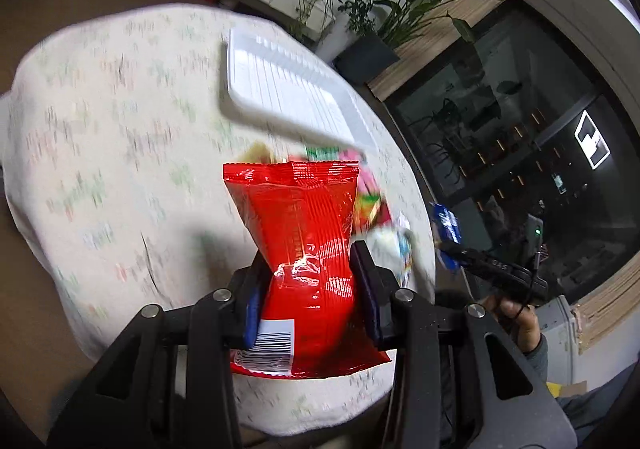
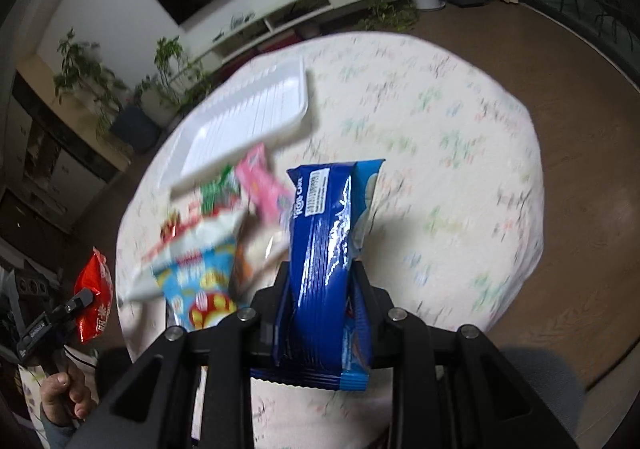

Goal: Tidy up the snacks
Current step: 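Carry both packs into the white tray and open both tools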

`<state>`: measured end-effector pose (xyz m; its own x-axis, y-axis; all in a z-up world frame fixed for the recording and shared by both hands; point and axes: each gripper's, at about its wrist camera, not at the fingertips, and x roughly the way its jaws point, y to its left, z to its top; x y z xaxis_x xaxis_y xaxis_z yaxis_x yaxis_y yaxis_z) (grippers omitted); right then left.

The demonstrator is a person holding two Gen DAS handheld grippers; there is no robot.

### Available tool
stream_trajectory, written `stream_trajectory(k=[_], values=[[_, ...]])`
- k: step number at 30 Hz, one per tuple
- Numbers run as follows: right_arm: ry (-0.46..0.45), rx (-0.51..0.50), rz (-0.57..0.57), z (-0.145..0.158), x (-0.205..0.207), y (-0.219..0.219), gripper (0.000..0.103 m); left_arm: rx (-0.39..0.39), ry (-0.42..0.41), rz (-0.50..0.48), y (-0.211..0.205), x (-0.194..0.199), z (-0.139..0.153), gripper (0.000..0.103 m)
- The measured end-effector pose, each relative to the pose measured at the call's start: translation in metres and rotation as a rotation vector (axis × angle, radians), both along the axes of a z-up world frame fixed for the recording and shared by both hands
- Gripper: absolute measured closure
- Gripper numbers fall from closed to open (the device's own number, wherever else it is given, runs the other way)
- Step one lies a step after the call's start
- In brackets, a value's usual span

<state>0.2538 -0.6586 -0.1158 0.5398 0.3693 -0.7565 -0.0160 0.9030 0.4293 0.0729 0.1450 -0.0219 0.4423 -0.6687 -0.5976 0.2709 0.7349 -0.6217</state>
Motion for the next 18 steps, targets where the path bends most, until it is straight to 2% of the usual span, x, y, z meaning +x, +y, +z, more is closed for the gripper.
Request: stream_trajectory(k=[5, 10, 14, 18], values=[[-0.055, 0.008, -0.006, 0.02, 0.035, -0.011, 0.074, 0.062, -0.053, -0.01, -0.005, 0.043, 0.031, 0.067], [-0.11, -0.002, 0.065, 0.041, 0.087, 0.009, 0.074, 0.145, -0.083, -0.023, -0.027, 0.113, 0.054, 0.067], [-0.129, -0.024, 0.16, 0.052, 0.14, 0.04, 0.074, 0.204, -0.081, -0.034, -0.055, 0.168, 0.058, 0.067], [-0.104, -0.078, 0.227, 0.046, 0.193, 0.072, 0.074, 0.278, -0.048, -0.049, -0.084, 0.214, 0.045, 0.067]])
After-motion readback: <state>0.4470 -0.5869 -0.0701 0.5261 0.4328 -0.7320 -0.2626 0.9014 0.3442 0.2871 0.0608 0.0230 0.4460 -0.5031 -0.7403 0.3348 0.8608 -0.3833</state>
